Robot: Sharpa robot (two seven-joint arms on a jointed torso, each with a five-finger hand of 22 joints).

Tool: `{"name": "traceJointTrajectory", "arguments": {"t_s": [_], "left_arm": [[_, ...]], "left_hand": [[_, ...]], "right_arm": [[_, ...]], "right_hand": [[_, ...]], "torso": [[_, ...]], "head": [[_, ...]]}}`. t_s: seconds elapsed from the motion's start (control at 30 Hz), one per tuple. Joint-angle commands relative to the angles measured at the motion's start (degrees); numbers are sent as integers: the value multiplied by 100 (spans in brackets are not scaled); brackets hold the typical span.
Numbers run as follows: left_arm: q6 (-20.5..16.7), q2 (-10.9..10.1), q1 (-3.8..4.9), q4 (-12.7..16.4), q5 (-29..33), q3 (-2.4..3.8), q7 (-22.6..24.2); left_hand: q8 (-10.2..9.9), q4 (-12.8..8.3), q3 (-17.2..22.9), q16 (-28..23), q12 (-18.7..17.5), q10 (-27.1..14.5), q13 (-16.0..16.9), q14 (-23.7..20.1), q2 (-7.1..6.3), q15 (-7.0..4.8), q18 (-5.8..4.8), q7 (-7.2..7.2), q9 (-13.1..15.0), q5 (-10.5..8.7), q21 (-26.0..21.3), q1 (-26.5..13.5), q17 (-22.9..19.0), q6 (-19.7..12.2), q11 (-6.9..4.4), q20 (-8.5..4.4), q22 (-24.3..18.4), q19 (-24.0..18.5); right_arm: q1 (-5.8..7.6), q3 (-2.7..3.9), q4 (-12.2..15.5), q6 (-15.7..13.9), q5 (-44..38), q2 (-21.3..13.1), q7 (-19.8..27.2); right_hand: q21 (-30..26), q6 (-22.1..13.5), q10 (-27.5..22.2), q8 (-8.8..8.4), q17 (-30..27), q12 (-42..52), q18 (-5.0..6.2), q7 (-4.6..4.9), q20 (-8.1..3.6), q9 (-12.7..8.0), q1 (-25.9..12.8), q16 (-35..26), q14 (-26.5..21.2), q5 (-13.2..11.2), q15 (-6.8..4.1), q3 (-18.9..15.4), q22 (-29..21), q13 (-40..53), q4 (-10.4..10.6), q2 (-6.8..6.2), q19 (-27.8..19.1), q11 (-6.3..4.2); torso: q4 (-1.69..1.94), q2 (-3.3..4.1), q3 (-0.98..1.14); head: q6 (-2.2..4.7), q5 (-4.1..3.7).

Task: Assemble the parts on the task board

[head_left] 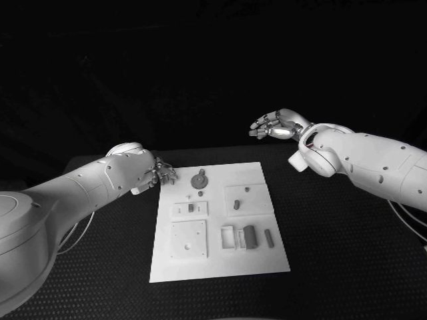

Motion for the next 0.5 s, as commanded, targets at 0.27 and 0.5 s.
{"name": "traceJointTrajectory", "arguments": {"t_s": [0.27,0.5], "left_arm": [[66,19,-3,-34,70,4,83],[53,36,-14,-74,114,4,89]], "left_hand": [[30,-97,-2,-23,37,34,13,32,159,-40,245,-19,-17,-17,18,19,33,72,-18,-44,26,-6],[29,-167,-3,-37,32,44,18,45,268,-43,241,-21,-30,-17,14,54,57,81,-20,-48,44,1]], "right_arm": [[1,3,14,17,-32,-3,36],[2,3,15,19,-33,7,37]], "right_hand": [[-35,-45,52,36,7,-33,-39,211,5,-8,36,-21,37,2,-8,3,9,-3,31,-30,43,-2],[-39,-45,53,38,7,-35,-39,211,5,-11,36,-23,37,2,-8,3,10,-3,33,-30,44,-2]], "torso": [[4,-6,-3],[1,-8,-3]], "head": [[-20,-21],[-25,-29]]}}
